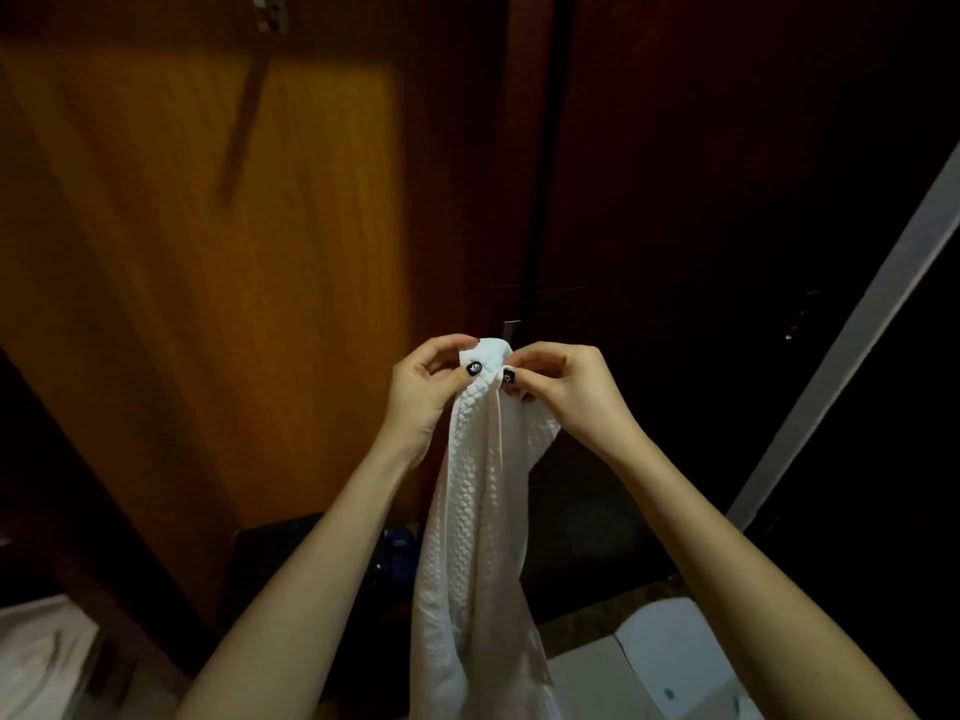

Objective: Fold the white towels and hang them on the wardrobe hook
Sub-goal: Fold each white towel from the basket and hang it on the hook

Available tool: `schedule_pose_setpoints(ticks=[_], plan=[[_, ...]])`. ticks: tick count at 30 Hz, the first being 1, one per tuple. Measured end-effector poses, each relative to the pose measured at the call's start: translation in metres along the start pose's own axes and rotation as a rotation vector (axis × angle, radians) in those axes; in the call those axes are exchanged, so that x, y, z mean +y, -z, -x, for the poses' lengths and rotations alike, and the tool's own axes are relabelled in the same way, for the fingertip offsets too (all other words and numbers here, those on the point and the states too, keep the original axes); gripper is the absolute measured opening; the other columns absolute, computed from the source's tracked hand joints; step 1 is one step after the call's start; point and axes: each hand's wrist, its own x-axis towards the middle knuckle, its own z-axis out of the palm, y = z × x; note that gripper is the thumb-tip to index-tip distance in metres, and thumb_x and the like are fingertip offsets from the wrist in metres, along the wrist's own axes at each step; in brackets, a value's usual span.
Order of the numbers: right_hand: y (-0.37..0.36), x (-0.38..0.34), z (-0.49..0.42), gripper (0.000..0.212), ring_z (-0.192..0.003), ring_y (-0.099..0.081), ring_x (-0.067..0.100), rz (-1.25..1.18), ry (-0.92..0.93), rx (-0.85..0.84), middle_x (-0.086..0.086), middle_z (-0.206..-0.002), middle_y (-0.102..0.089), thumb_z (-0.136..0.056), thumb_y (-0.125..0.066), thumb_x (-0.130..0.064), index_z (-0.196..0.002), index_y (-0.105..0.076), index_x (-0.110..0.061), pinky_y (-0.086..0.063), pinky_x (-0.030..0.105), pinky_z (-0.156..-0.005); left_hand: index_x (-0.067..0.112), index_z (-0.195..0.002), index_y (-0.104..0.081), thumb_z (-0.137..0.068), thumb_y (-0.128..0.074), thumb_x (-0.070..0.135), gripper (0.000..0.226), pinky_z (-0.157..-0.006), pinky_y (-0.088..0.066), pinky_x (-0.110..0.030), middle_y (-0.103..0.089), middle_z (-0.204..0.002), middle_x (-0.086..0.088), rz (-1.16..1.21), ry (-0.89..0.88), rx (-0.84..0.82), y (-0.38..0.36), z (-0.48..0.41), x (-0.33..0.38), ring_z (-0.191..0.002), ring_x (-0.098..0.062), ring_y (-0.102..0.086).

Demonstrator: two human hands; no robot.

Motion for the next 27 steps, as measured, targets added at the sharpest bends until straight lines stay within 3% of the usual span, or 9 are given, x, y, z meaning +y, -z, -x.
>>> schedule_pose_setpoints(ticks=[7,10,13,17,21,27], plan=[[-0.024,-0.019,-0.011,0.011,-0.081,-0.063,0.007,0.24,0.154,-0.043,-0.002,-0.088,-0.068,-0.089,-0.069,-0.014,-0.098,-0.074,-0.01,-0.052,0.023,-0.075,0.022,-0.093,-0.071,-0.078,-0.069,-0.007,0.033,-0.075,-0.053,-0.021,-0.074,-0.091,0.006,-0.098,-0.011,0.1,0.029,0.002,0.007,-0.09,-0.009,-0.069],[-0.028,-0.025,-0.02,0.009,-0.089,-0.054,0.009,0.307,0.19,0.007,-0.004,-0.095,-0.054,-0.088,-0.069,-0.017,-0.093,-0.072,-0.01,-0.046,0.02,-0.077,0.024,-0.092,-0.075,-0.078,-0.073,0.006,0.024,-0.075,-0.054,-0.022,-0.074,-0.096,-0.001,0.056,0.038,0.094,0.031,0.013,0.009,-0.094,-0.014,-0.068],[-0.03,-0.031,-0.027,0.005,-0.102,-0.056,0.007,0.272,0.156,-0.054,-0.002,-0.109,-0.06,-0.09,-0.066,-0.014,-0.09,-0.069,-0.01,-0.049,0.021,-0.09,0.023,-0.095,-0.076,-0.076,-0.073,0.017,0.02,-0.071,-0.053,-0.018,-0.073,-0.099,-0.003,0.183,0.043,0.063,0.029,0.023,0.015,-0.093,-0.014,-0.069],[-0.03,-0.036,-0.028,0.005,-0.093,-0.061,0.0,0.249,0.168,-0.136,-0.007,-0.098,-0.068,-0.092,-0.063,-0.016,-0.093,-0.067,-0.013,-0.049,0.015,-0.082,0.022,-0.099,-0.075,-0.077,-0.073,0.018,0.022,-0.071,-0.054,-0.019,-0.073,-0.102,-0.004,0.249,0.049,0.043,0.032,0.03,0.019,-0.093,-0.014,-0.069],[-0.034,-0.037,-0.027,0.004,-0.093,-0.052,0.006,0.321,0.184,-0.155,-0.016,-0.086,-0.056,-0.092,-0.062,-0.02,-0.088,-0.062,-0.019,-0.04,0.013,-0.076,0.028,-0.101,-0.072,-0.072,-0.077,0.02,0.03,-0.073,-0.054,-0.02,-0.072,-0.102,0.001,0.153,-0.008,0.033,0.034,0.035,0.019,-0.095,-0.012,-0.068],[-0.048,-0.033,-0.023,0.007,-0.095,-0.051,0.012,0.336,0.205,-0.163,-0.006,-0.088,-0.059,-0.091,-0.065,-0.017,-0.089,-0.066,-0.01,-0.04,0.021,-0.077,0.029,-0.087,-0.073,-0.067,-0.082,0.031,0.022,-0.076,-0.053,-0.023,-0.072,-0.092,0.003,0.032,-0.046,0.134,0.038,0.036,0.017,-0.09,-0.012,-0.067]])
